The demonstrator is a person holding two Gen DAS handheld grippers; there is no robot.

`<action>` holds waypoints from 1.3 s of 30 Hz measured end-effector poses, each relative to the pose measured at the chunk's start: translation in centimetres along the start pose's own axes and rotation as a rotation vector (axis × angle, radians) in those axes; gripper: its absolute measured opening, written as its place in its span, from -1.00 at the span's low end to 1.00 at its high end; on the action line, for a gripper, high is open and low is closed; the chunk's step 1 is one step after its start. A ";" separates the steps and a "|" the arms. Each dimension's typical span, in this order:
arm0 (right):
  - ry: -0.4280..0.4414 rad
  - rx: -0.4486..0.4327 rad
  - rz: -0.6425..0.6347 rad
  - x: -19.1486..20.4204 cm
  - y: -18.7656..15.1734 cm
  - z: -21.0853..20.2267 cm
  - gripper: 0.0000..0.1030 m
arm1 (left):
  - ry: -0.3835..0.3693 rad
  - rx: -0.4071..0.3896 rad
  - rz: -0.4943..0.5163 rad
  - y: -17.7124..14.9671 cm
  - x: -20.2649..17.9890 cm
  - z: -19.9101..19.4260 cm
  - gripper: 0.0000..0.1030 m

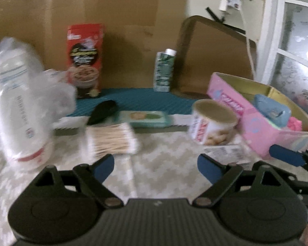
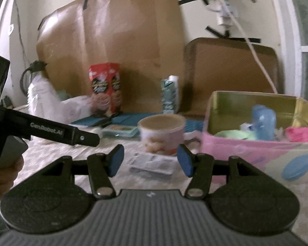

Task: Organize soft objects
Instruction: 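Move the right gripper to the black-and-green correction tape roller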

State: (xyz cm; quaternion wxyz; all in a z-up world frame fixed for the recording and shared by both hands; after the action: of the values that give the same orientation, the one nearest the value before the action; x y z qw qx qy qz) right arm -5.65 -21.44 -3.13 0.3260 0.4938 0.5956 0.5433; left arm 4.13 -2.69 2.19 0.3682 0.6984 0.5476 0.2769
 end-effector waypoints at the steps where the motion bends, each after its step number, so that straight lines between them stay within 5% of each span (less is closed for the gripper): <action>1: 0.007 0.006 -0.007 0.5 -0.1 0.2 0.16 | 0.010 0.001 -0.001 -0.2 0.5 0.0 0.79; 17: 0.071 0.097 -0.098 5.3 -0.7 3.2 0.21 | 0.087 0.019 -0.091 -3.0 6.9 0.5 0.85; 24: 0.092 0.154 -0.121 6.5 -1.3 4.6 0.24 | 0.138 -0.025 -0.054 -3.1 7.5 0.2 0.86; 29: 0.100 0.227 -0.080 6.2 -1.5 5.9 0.48 | 0.104 -0.030 -0.093 -3.2 8.2 0.2 0.87; 39: 0.136 0.234 0.023 5.0 -0.8 7.1 0.40 | 0.015 -0.046 -0.202 -3.4 9.9 0.1 0.92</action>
State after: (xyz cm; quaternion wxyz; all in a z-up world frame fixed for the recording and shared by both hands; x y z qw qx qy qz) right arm -0.81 -14.31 -4.60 0.2190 0.4971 0.6700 0.5060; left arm 4.73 7.34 -0.82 0.4063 0.6288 0.6115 0.2559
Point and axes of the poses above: each gripper's, at about its wrist camera, not at the fingertips, and z roughly the way its jaws point, x to its left, y to its top, the point moved 1 cm from there along z, roughly the way its jaws point, and after that the axes turned 9 degrees about y, right-handed, at the moved point
